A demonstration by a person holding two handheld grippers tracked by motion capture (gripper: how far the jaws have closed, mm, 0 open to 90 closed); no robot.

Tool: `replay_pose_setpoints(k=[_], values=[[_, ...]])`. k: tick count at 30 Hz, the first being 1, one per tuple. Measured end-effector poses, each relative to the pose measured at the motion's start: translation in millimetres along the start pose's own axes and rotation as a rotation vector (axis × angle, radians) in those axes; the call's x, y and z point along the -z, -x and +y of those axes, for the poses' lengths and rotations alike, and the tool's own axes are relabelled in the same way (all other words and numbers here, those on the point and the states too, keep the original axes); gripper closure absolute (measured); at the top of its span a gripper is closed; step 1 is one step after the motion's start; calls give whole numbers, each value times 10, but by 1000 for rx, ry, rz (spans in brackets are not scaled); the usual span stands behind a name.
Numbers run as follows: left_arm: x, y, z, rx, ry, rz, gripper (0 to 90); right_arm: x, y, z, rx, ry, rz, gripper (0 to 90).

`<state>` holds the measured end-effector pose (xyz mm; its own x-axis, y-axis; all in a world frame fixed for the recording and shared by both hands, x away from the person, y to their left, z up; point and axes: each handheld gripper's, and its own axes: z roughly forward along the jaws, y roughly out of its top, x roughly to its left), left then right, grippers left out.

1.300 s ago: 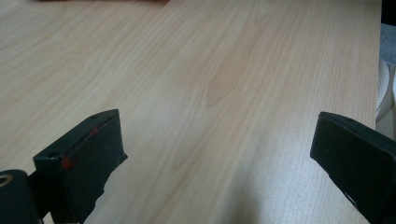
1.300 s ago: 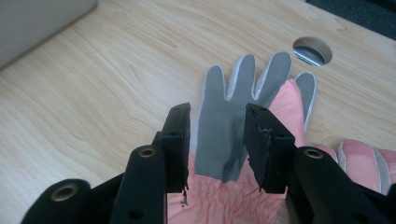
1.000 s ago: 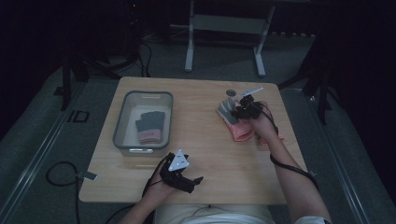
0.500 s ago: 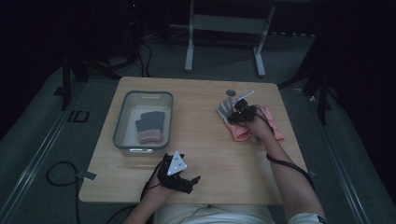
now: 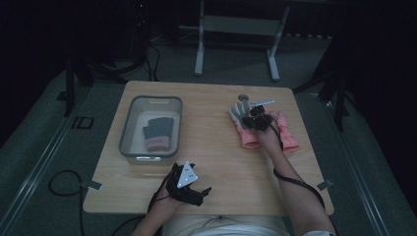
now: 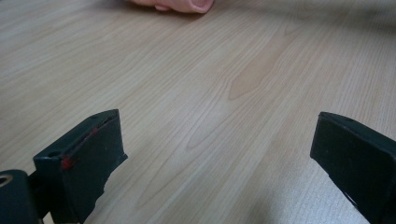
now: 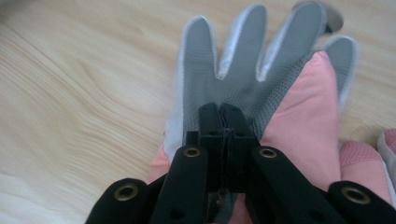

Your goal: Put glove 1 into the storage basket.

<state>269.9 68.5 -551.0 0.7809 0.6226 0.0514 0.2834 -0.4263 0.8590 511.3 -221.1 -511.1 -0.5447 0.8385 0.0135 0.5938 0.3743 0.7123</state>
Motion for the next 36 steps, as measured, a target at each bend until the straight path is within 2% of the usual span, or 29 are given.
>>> replay_pose_setpoints(k=[3,5,9,10,12,13,16,17,20,21,24,26,29,31,32,36], values=[[-1,3,-10,-2,-2,-5,24,202,-144,56,-6,43,0,886],[-7,13,-17,3,0,-8,24,383,-244,109,-21,92,7,887],[-11,48,-12,-23,0,-1,24,774,-514,215,38,192,-26,888],[-8,50,-12,-18,3,-4,24,866,-569,236,42,213,-26,888],[-8,44,-19,-7,5,-15,24,1026,-667,259,22,232,-6,889],[-8,44,-19,-7,5,-15,24,1026,-667,259,22,232,-6,889],[11,42,-23,-14,13,-1,24,1236,-854,195,-12,234,7,888],[25,42,-22,-13,24,5,24,1271,-891,169,-13,232,0,888],[50,35,-18,-18,42,7,24,1390,-992,44,-63,237,-4,888],[55,33,-19,-21,45,6,24,1409,-1018,1,-70,236,-21,889],[57,35,-26,-29,45,11,24,1389,-1083,-144,-101,199,-41,888],[56,36,-26,-30,44,7,24,1313,-1121,-255,-115,169,-54,888],[57,45,-22,-38,47,6,24,1102,-1148,-398,-139,113,-54,888],[60,54,-24,-43,50,12,24,1049,-1156,-418,-146,103,-50,888],[59,53,-25,-43,47,11,24,899,-1189,-456,-148,78,-48,888],[57,34,-39,-33,45,10,24,659,-1262,-486,-162,36,-15,888]])
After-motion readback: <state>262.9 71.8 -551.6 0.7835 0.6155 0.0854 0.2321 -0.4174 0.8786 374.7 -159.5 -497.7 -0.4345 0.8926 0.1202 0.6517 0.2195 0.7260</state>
